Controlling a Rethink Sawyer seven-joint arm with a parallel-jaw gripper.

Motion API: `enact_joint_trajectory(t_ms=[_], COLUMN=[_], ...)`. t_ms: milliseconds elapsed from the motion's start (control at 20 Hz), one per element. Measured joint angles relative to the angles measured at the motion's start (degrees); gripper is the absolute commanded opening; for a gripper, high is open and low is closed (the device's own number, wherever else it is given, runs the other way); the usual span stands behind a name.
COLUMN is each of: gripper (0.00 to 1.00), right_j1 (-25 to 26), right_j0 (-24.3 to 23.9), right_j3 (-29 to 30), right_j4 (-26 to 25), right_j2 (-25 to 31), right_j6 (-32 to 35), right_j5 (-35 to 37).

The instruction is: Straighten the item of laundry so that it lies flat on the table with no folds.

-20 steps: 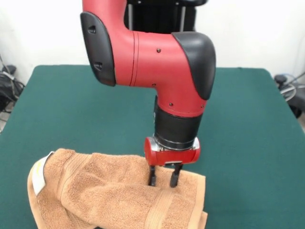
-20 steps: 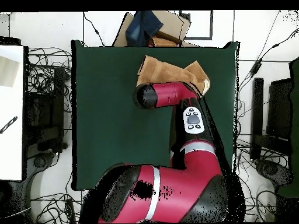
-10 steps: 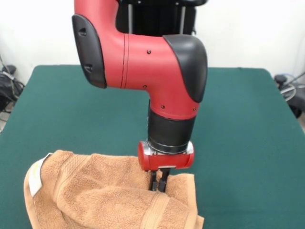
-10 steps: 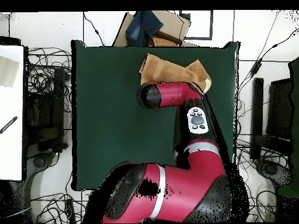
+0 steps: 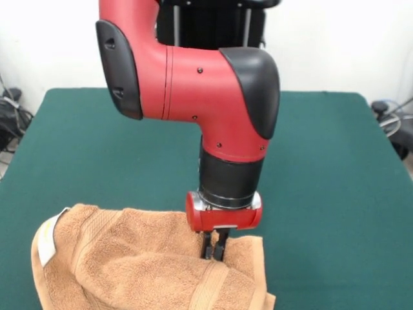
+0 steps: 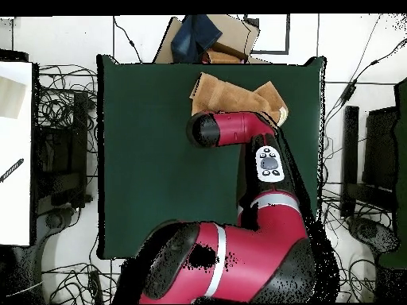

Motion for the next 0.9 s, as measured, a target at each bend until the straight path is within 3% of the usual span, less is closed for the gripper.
enact_joint_trajectory(t_ms=[300, 650, 900], gripper=[0.00, 0.00, 0.00], right_j1=[-3.17, -11.23, -14.24], right_j0=[-0.33, -5.13, -7.72], right_j3=[5.26, 18.88, 24.96], right_j4=[0.00, 0.64, 0.66], right_j2=[-0.36, 0.03, 0.02], right_j6=[0.00, 0.00, 0.00], right_j5=[-3.76, -8.42, -10.35])
